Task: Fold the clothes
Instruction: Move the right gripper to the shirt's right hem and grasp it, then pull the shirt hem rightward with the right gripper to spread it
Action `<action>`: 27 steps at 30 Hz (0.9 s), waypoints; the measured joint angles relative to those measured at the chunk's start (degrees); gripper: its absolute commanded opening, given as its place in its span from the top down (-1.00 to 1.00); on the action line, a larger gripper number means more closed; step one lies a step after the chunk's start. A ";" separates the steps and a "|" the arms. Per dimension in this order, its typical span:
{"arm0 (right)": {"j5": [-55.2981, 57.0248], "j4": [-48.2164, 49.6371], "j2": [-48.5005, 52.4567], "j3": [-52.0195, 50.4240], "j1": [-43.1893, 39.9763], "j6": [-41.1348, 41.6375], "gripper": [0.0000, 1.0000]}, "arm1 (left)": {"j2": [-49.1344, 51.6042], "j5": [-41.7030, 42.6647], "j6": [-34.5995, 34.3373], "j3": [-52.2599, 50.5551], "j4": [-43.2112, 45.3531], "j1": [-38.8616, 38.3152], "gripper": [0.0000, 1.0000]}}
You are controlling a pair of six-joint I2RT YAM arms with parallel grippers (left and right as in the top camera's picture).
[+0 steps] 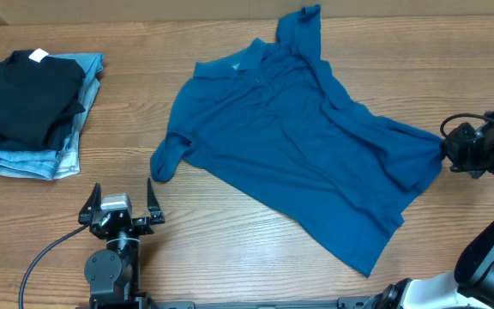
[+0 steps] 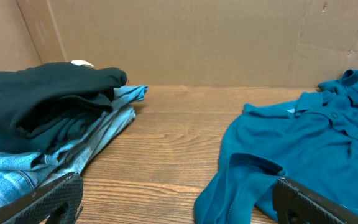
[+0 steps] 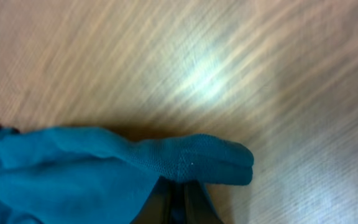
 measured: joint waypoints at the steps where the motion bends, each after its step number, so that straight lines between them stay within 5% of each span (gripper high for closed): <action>1: 0.20 1.38 0.00 0.00 0.00 -0.11 0.93 | 0.00 0.00 0.00 0.00 0.00 0.00 -1.00; 7: 2.19 4.09 1.05 2.19 0.00 -0.46 0.93 | 0.00 0.02 0.00 0.00 0.00 0.00 -1.00; 16: 5.42 0.76 12.76 19.82 0.00 -0.70 0.93 | 0.00 0.02 0.00 0.00 -0.02 0.00 -1.00; 27: 11.82 13.99 26.93 25.24 0.02 -4.79 0.93 | 0.00 0.00 0.00 0.00 0.00 0.00 -1.00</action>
